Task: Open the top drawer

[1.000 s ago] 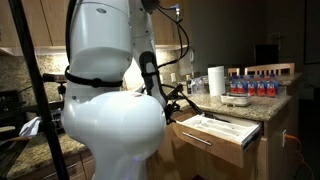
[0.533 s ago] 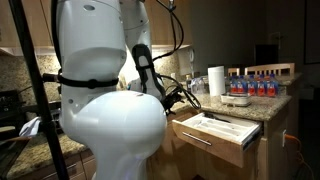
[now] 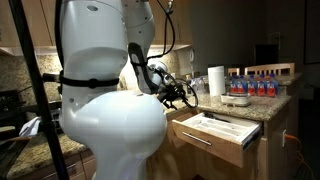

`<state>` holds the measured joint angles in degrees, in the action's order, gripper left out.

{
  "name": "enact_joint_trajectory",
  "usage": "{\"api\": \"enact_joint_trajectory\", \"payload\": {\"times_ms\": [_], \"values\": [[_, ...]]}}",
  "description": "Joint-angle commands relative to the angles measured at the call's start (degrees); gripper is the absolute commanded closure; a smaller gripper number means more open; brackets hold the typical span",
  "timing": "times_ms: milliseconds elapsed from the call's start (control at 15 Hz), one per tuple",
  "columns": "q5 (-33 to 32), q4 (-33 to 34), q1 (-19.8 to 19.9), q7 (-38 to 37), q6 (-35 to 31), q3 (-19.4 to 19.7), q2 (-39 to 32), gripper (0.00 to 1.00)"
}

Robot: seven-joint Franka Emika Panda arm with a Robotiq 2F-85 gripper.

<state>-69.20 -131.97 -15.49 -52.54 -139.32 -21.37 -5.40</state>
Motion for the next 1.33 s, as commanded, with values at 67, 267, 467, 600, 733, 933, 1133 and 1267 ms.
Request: {"api": "enact_joint_trajectory", "payload": {"times_ms": [67, 267, 467, 600, 733, 933, 1133, 1267], "values": [[15.01, 9.0, -1.43, 8.0, 2.86, 1.49, -5.28, 0.0], [24.15, 14.92, -1.95, 9.31, 3.47, 2.65, -8.8, 0.0], [29.51, 19.66, -3.2, 8.17, 4.91, 4.88, -11.54, 0.0], [32.8, 21.24, -3.19, 8.47, 5.16, 6.6, -11.75, 0.0], [36.51, 22.65, -3.37, 10.05, 9.72, 8.05, -10.49, 0.0], [41.05, 25.56, -3.49, 10.68, 18.68, 9.36, -9.49, 0.0], [46.38, 27.52, -3.06, 11.63, 25.61, 9.65, -8.53, 0.0], [48.62, 26.89, -2.84, 11.3, 28.15, 9.83, -7.15, 0.0]]}}
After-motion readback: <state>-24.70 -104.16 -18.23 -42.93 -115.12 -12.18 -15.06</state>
